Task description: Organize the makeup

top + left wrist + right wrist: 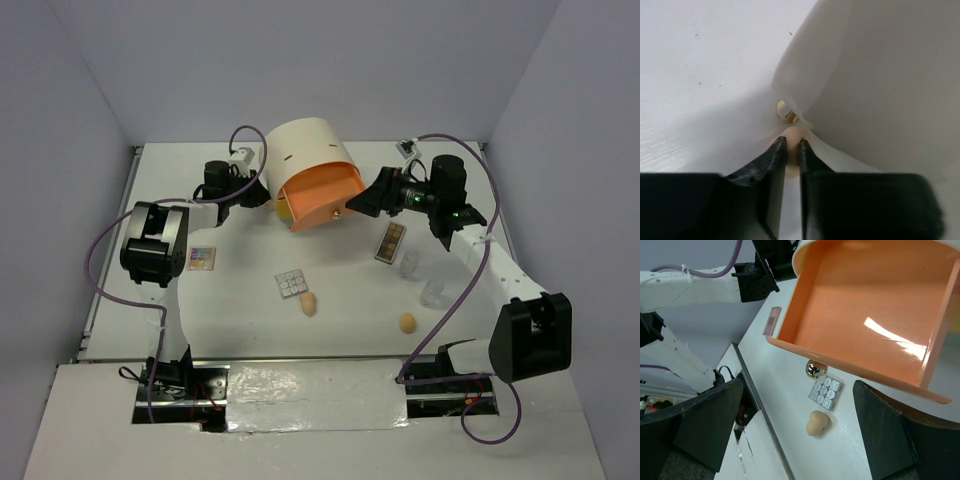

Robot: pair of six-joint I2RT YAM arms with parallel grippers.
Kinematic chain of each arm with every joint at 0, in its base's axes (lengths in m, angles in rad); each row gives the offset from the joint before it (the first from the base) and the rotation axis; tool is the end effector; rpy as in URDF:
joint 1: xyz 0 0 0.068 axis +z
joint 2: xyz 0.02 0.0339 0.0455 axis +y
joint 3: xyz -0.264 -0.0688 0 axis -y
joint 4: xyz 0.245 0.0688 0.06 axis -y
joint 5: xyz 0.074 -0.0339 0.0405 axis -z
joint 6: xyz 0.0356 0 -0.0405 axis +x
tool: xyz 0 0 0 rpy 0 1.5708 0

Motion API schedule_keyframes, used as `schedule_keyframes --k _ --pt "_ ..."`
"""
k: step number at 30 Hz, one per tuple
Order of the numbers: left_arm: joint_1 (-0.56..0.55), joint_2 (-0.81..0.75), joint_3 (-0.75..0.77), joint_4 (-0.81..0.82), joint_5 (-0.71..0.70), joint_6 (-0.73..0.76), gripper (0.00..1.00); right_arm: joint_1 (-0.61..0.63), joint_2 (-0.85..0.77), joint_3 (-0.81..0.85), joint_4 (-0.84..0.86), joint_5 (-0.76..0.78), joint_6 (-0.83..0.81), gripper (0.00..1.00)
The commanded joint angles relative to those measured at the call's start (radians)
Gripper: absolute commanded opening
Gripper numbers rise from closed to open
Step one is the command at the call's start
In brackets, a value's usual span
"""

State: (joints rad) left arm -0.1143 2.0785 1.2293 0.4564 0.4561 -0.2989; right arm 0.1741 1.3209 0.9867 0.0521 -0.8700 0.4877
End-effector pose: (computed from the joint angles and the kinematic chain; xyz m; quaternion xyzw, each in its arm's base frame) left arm 0.4484 -0.0673 0.1593 0.0504 0.8181 -0.2950 0.4911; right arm 0.2897 0.0786 0.3186 -0.1368 0.7557 0.4956 0.4057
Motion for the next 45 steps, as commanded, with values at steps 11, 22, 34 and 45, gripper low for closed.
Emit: schedule_keyframes --k 11,22,34,45 --pt "0.019 -0.366 -0.266 0.051 -0.057 0.017 0.07 -0.007 -0.146 0.013 -0.177 -0.190 -0.603 0.54" --pt "-0.212 -0.859 -0.280 -0.113 -0.066 0.018 0.05 -0.007 -0.276 0.049 -0.779 -0.146 -1.499 0.61" --pt "-0.400 -0.664 -0.087 -0.127 -0.210 0.040 0.18 -0.008 -0.324 -0.022 -1.002 -0.066 -1.715 0.72" --pt "-0.429 -0.615 0.016 -0.191 -0.287 0.034 0.67 -0.005 -0.318 -0.068 -1.093 0.075 -1.878 0.77"
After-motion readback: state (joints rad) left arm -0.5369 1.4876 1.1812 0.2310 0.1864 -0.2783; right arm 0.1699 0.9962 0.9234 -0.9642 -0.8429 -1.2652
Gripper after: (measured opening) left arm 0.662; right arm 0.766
